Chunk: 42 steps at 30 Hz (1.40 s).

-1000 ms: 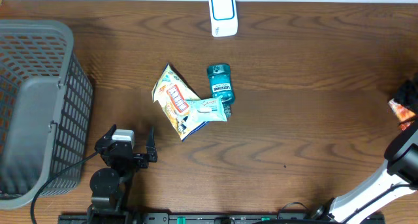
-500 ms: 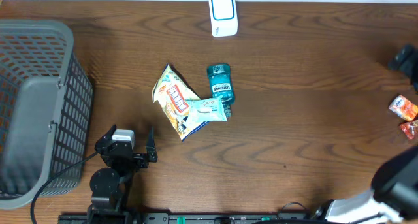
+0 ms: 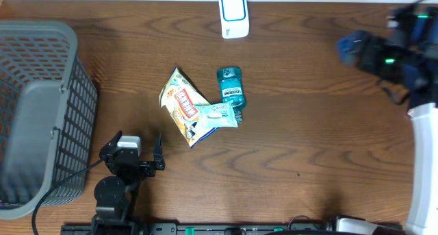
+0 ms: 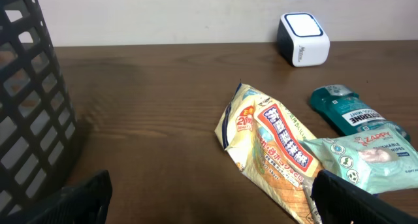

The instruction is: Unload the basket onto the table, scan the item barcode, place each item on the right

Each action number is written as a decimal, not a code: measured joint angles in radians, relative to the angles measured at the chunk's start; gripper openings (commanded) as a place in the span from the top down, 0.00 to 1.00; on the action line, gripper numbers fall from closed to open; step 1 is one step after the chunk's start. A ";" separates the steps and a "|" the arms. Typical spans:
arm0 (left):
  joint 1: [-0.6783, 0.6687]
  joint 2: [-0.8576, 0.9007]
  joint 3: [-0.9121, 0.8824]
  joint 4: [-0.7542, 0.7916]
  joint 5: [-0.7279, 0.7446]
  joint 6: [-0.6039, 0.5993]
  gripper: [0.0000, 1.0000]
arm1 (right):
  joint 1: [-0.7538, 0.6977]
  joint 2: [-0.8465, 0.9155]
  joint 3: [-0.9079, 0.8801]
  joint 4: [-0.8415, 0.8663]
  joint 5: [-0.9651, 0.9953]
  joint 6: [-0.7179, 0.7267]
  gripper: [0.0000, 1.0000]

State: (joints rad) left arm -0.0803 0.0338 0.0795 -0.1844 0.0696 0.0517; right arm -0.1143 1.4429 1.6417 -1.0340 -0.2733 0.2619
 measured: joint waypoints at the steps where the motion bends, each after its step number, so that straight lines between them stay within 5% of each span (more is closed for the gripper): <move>1: 0.000 0.000 0.000 0.000 0.000 0.000 0.02 | 0.045 0.000 -0.001 -0.012 0.003 0.002 0.01; 10: 0.000 0.000 0.000 0.000 0.000 0.000 0.02 | 0.335 0.004 -0.189 -0.031 0.084 0.126 0.01; 23: 0.000 0.000 0.000 0.000 0.000 0.000 0.02 | 0.581 0.030 -0.669 0.247 0.093 0.284 0.01; 42: 0.000 0.000 0.000 0.000 0.000 0.000 0.02 | 0.840 0.030 -0.762 0.413 0.264 0.305 0.01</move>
State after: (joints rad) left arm -0.0803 0.0338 0.0795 -0.1844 0.0700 0.0513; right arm 0.7254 1.4727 0.8795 -0.6209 -0.0093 0.5671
